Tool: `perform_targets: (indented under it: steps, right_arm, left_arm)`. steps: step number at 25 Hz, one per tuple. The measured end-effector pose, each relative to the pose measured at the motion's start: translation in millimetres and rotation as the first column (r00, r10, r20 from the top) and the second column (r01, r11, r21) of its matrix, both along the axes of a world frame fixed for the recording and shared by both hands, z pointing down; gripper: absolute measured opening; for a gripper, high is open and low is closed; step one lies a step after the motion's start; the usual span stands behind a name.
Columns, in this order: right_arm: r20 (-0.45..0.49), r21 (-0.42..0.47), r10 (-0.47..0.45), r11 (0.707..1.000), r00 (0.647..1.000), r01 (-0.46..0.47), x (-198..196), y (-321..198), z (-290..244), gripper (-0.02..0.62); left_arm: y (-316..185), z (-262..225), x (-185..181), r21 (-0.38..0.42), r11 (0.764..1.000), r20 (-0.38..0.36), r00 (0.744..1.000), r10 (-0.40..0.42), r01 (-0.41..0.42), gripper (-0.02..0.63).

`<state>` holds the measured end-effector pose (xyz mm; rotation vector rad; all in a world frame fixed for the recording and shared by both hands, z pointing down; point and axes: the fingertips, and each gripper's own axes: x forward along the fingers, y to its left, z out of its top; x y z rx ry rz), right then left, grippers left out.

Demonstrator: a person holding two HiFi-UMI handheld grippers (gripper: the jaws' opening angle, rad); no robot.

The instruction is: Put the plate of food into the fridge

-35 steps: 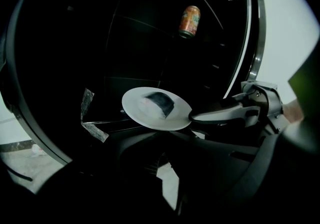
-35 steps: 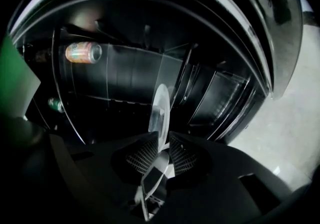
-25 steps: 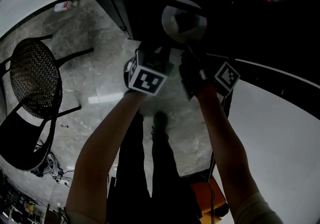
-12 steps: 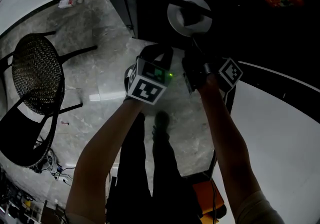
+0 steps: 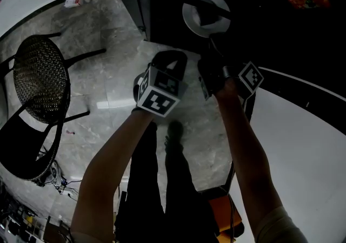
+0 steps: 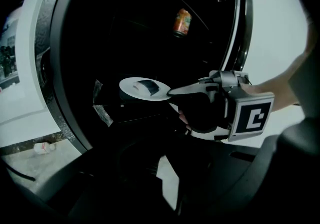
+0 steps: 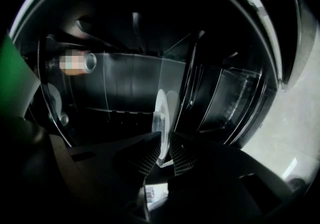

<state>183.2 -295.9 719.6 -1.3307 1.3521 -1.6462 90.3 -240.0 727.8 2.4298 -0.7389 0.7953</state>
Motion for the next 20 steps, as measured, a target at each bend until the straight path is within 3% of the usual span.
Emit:
perform_targets:
  steps: [7, 12, 20]
  right_arm:
    - [-0.016, 0.025, -0.074, 0.997, 0.997, 0.075, -8, 8, -5, 0.034]
    - [-0.055, 0.018, -0.157, 0.987, 0.986, 0.158, -20, 13, -2, 0.032]
    - [-0.103, 0.000, -0.194, 0.981, 0.976, 0.195, -27, 8, 2, 0.026]
  left_arm:
    - [10, 4, -4, 0.002, 0.999, 0.012, 0.999, 0.044, -0.044, 0.011]
    - [14, 9, -12, -0.012, 0.999, 0.019, 0.999, 0.030, -0.030, 0.011]
    - [17, 8, -15, -0.016, 1.000, 0.010, 1.000, 0.025, -0.024, 0.011]
